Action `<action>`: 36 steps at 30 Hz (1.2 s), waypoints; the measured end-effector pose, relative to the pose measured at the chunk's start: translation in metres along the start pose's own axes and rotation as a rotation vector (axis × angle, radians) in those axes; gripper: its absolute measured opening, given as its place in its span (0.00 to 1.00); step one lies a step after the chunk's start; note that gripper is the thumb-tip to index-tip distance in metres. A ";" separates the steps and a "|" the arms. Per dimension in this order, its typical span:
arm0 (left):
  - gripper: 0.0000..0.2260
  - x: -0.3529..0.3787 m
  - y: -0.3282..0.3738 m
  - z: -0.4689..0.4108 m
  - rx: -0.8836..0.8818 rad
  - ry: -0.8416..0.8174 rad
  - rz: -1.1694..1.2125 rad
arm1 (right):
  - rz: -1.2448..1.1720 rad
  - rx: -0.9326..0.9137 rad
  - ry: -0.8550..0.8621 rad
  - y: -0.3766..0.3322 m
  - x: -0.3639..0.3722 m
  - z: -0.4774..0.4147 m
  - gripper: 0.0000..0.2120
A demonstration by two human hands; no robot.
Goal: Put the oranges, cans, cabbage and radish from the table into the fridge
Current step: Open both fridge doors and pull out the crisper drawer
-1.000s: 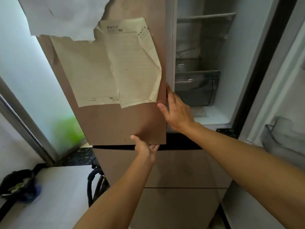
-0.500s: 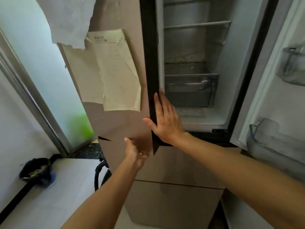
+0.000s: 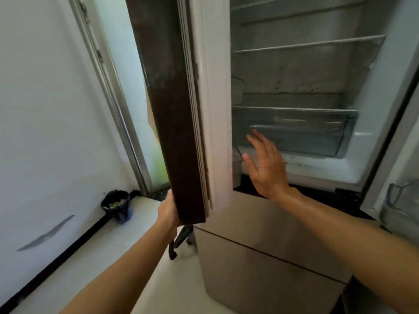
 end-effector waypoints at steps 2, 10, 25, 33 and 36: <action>0.18 -0.023 0.017 0.004 0.121 0.140 0.030 | -0.012 0.076 -0.072 0.004 0.008 -0.002 0.27; 0.28 -0.058 0.065 0.048 1.077 0.468 -0.406 | 0.076 0.026 -0.420 -0.027 0.074 -0.019 0.34; 0.36 -0.154 0.130 -0.035 1.052 0.278 -0.630 | 0.187 -0.184 -0.474 -0.121 0.168 -0.036 0.30; 0.21 -0.173 0.168 -0.049 1.158 0.434 -0.763 | 0.305 -0.194 -0.528 -0.159 0.196 -0.049 0.24; 0.23 -0.179 0.183 -0.044 1.289 0.590 -0.908 | 0.267 -0.208 -0.592 -0.160 0.202 -0.054 0.26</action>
Point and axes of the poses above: each hand's wrist, its own z-axis away from the middle knuckle, its own x-axis out of the palm, y = z × x, the point moved 2 cm from there along -z, towards the middle knuckle, and after that the axes turned 9 degrees about -x, right-handed, at the moved point
